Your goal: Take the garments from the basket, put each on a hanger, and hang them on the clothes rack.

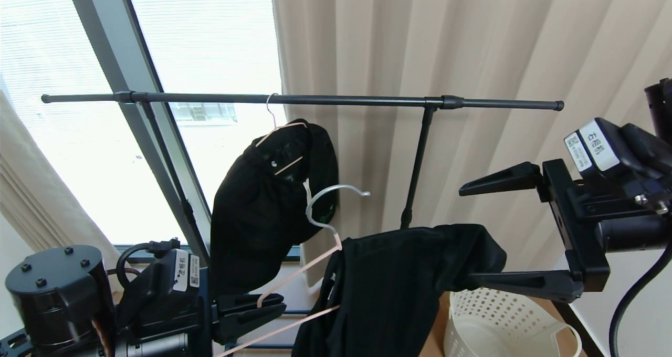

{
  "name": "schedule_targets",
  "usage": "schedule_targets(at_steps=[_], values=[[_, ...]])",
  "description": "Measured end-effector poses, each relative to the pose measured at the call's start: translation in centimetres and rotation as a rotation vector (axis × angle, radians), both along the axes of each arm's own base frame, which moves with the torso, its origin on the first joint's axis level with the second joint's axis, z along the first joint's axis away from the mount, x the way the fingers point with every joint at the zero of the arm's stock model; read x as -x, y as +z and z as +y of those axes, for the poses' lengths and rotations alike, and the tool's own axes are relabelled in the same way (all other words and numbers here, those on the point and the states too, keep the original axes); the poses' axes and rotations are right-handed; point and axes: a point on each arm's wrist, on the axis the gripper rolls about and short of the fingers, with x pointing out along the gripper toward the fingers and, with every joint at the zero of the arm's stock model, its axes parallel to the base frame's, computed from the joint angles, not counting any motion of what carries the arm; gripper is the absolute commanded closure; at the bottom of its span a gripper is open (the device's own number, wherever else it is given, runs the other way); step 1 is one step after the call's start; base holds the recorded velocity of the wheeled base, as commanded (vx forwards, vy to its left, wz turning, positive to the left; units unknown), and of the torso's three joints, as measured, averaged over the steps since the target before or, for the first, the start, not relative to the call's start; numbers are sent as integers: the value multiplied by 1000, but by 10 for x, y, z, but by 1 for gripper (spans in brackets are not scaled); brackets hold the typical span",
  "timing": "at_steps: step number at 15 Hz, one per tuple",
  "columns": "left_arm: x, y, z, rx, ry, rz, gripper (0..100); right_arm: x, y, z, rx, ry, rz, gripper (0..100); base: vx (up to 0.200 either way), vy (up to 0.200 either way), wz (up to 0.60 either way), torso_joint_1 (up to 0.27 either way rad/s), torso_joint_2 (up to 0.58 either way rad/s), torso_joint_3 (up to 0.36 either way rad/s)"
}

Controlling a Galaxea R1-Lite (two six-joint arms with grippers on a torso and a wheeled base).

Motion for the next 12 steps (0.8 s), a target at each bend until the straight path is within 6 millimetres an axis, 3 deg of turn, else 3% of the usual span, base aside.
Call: schedule_targets(at_steps=[4,8,12], values=[[4,-2,1,-4,-51,-7,100,-14,11,7,76,193,43,0,0,0,0,0,0,0],[4,-2,1,-4,-58,-5,100,-36,-10,32,106,274,114,0,0,0,0,0,0,0],[4,-2,0,-3,-59,-5,100,-40,-23,54,120,324,160,0,0,0,0,0,0,0]])
